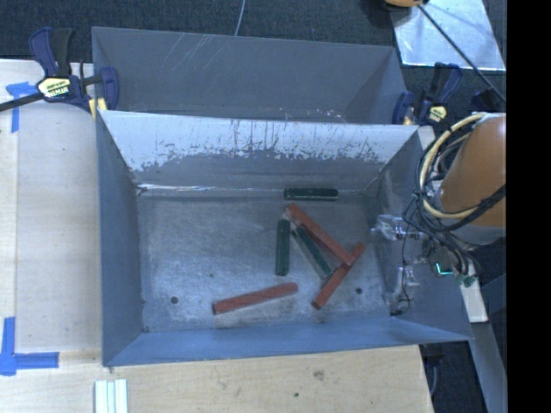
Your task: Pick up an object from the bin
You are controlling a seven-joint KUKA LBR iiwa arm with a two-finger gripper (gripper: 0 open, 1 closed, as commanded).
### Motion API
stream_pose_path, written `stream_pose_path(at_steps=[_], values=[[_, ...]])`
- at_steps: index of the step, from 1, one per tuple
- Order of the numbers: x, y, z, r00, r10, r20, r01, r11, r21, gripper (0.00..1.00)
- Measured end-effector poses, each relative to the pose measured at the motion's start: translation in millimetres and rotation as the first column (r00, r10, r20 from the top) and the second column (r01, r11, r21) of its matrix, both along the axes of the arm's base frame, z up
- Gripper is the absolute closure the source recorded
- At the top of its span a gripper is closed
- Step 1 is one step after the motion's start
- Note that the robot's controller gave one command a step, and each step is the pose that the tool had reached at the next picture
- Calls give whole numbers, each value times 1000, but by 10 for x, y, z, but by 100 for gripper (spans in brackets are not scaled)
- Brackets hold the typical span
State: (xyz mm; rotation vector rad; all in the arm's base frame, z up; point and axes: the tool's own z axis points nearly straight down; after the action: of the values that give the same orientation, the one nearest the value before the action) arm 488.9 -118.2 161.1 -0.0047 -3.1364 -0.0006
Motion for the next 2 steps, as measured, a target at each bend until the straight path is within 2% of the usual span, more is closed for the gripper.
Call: stream_pose_path(at_steps=[1, 2], values=[[20, 3, 41, 1000, 2, 8, -2, 1000, -2, 0], [113, 265, -501, 999, -41, 15, 41, 999, -2, 0]])
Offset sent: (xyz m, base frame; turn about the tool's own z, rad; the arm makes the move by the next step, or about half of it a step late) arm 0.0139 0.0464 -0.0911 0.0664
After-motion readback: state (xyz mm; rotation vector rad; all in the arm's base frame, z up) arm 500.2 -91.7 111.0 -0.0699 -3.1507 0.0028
